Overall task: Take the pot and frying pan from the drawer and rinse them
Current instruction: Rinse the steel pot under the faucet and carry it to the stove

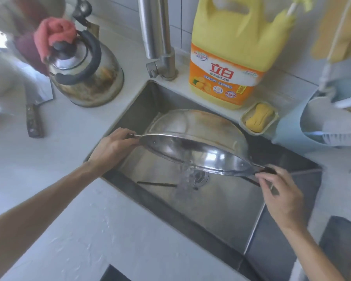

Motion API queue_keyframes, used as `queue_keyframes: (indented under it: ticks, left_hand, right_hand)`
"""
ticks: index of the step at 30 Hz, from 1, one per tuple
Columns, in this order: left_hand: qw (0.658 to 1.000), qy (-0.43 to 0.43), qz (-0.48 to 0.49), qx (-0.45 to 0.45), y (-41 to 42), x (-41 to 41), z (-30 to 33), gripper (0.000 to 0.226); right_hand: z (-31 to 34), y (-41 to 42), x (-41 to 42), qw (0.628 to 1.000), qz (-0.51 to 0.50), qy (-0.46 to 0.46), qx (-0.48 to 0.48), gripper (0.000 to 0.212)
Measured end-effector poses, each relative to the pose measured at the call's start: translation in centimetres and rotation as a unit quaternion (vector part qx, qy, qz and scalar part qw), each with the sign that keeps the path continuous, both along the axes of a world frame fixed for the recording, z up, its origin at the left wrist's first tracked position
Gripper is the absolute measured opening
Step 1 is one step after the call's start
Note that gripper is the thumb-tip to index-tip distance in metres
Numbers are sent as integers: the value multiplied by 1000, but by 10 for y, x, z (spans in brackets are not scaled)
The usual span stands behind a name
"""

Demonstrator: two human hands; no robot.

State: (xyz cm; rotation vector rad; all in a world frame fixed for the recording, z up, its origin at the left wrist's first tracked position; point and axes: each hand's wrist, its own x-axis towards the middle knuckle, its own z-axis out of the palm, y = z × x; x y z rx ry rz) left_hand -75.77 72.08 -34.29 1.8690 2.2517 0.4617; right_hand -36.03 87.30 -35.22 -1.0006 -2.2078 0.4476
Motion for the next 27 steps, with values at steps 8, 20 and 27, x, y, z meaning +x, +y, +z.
queue_keyframes:
  ticks: [8,20,27]
  left_hand:
    - [988,61,-125,70,-2,8,60,47]
    - [880,-441,-168,-50,39,90,178,53]
    - [811,-525,-257,-39,74,194,246,22]
  right_hand:
    - [88,-17,27,998,-13,-41,55,11]
    - [213,-126,113,888,-309,211,-267,37]
    - [293,-222,195,863,-395,220,-226,26]
